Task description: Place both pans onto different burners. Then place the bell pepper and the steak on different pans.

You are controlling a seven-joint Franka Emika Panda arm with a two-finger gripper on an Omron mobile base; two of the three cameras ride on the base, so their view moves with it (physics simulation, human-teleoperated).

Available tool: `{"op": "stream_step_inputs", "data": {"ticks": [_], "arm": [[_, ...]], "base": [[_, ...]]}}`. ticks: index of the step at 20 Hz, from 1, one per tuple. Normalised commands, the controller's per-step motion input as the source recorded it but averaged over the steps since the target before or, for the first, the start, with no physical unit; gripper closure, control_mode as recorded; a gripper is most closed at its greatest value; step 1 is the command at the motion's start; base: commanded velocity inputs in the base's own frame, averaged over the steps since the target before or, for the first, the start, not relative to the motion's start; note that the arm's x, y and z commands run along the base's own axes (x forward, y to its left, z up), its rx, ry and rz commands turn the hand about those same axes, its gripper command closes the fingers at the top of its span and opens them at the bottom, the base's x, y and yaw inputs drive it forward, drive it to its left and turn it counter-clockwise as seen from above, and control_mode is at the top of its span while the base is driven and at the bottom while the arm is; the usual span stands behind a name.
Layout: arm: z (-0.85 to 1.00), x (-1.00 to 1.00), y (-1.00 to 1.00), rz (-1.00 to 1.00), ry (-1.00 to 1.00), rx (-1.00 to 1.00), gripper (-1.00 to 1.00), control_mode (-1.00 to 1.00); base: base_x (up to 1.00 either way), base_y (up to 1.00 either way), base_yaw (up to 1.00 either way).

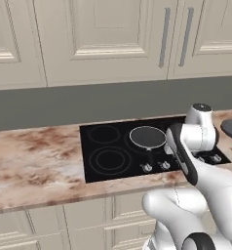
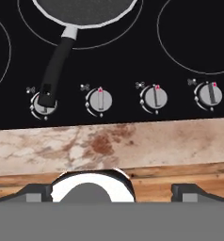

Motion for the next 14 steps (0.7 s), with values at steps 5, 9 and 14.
{"op": "stream_step_inputs", "data": {"ticks": [5, 9, 14], "arm": [[0.0, 0.0, 0.0, 0.0, 0.0, 0.0, -1.0, 1.0], [0.0, 0.0, 0.0, 0.0, 0.0, 0.0, -1.0, 1.0], [0.0, 0.0, 0.0, 0.0, 0.0, 0.0, -1.0, 1.0]], "base": [[-0.27, -0.9, 0.0], [-0.17, -0.86, 0.0], [-0.01, -0.64, 0.0]]}}
